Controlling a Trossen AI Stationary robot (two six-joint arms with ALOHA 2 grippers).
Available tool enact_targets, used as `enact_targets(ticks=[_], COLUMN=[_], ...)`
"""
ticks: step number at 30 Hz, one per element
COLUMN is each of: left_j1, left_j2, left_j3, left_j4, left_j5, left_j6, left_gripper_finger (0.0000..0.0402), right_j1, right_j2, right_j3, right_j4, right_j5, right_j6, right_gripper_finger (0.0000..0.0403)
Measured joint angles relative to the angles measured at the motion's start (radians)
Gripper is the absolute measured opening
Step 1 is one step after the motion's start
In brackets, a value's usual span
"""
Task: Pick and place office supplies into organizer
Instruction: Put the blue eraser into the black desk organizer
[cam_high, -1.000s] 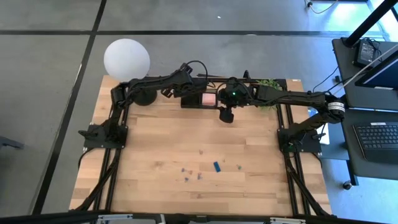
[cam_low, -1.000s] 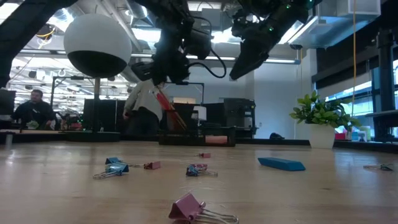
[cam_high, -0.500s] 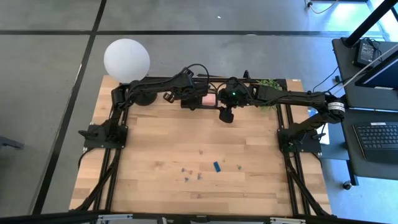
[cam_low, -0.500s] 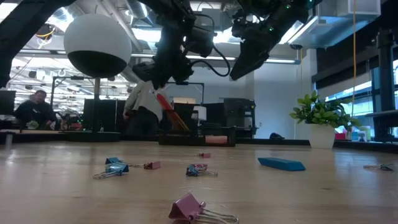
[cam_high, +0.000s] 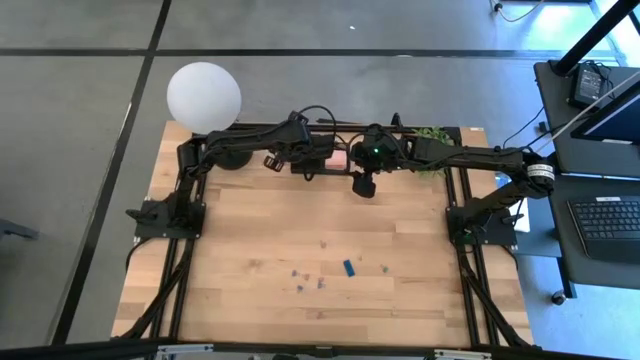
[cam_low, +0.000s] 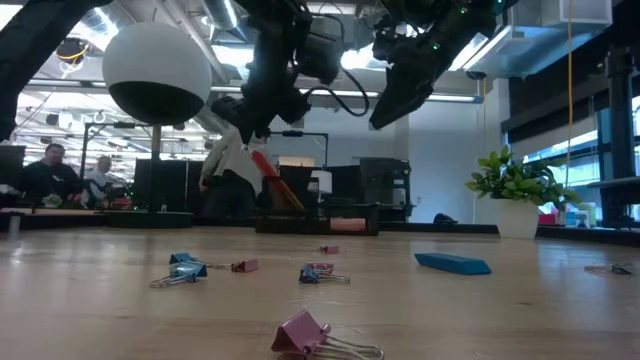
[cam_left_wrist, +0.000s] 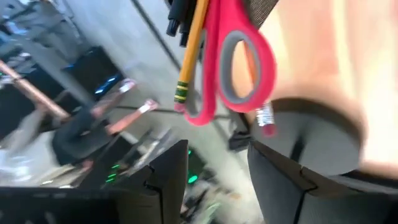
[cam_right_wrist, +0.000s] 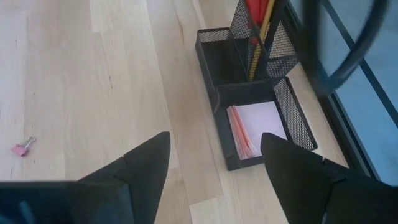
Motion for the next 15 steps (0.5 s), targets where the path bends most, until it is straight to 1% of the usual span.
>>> enact_targets(ticks=[3,7,9,11,12,15], left_j1=[0.001,0.000,0.000,0.006,0.011,0.042], left_j2=[-0.029,-0.069,-0.094,-0.126,-0.146,-0.215], left_j3=[0.000,0.000,0.000,0.000,0.000,0.000], left_j4=[-0.001,-0.001,-0.001,-0.002,-0.002,0.020], left_j5=[0.084,0.131,0.177,0.279,0.354,0.638], left_j6=[-0.047,-0.094,-0.142,-0.223,-0.268,-0.398], left_gripper_finger=[0.0162,0.0162,0.0162,0.0162,0.0162,0.0162], right_j1=[0.000,0.000,0.000,0.000,0.000,0.000], right_j2=[0.000,0.000,0.000,0.000,0.000,0.000], right_j3=[0.000,0.000,0.000,0.000,0.000,0.000], right_j4=[0.000,0.000,0.000,-0.002,-0.004,-0.023], right_j5=[0.000,0.000,0.000,0.000,0.000,-0.001], right_j6=[0.000,-0.001,-0.001,0.001,0.007,0.027], right_gripper_finger=[0.0255,0.0255,0.0255,0.0255,0.0255,0.0255])
